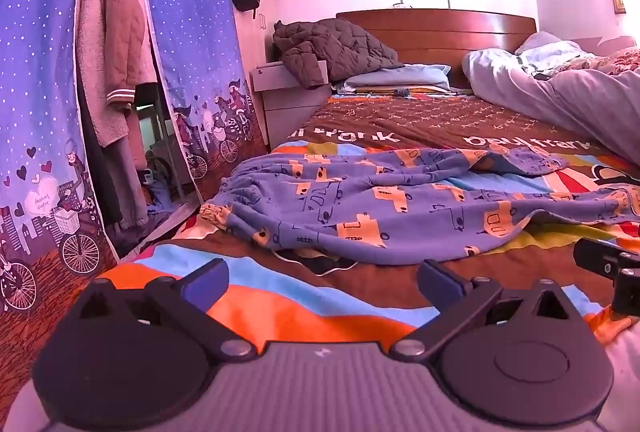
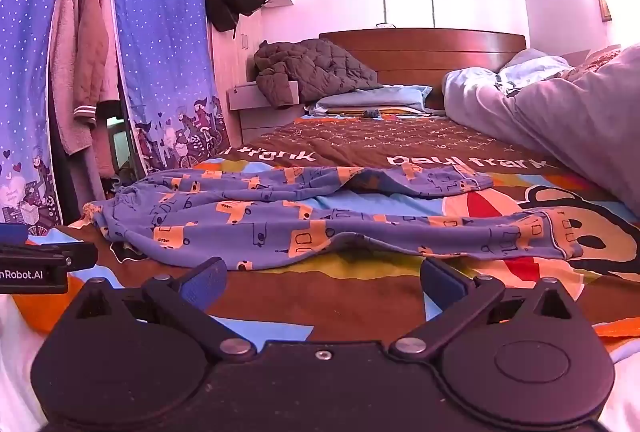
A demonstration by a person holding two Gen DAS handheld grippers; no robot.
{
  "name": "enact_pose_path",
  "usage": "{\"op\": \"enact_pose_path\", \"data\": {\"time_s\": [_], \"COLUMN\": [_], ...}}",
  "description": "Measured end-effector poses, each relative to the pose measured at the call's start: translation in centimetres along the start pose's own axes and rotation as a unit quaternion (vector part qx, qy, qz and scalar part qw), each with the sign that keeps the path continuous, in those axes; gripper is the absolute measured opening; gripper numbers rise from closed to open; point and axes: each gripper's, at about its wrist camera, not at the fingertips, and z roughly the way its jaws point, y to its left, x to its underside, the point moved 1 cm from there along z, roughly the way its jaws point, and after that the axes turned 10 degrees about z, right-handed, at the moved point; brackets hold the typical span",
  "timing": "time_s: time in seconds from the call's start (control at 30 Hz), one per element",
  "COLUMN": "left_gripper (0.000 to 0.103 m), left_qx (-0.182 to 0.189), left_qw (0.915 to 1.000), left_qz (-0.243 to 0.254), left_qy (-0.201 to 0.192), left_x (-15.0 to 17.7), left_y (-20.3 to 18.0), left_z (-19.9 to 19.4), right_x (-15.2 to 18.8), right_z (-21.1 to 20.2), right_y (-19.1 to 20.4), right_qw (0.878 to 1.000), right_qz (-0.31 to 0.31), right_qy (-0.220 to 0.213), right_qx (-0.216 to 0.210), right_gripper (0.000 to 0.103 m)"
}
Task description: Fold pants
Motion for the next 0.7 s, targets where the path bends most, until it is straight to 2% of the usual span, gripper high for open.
{"op": "enact_pose_path", "data": {"time_s": [0.7], "left_gripper": [0.103], "left_qx": [0.003], "left_qw": [1.0], "left_qz": [-0.007], "left_qy": [0.003], "left_x": [-0.14], "left_y": [0.12], "left_z": [-0.01], "right_x": [0.2], "right_z": [0.07], "right_y": [0.03], "right_qw": [1.0], "right_qz": [0.005], "right_qy": [0.007], "right_qx": [0.006], "right_gripper": [0.102]}}
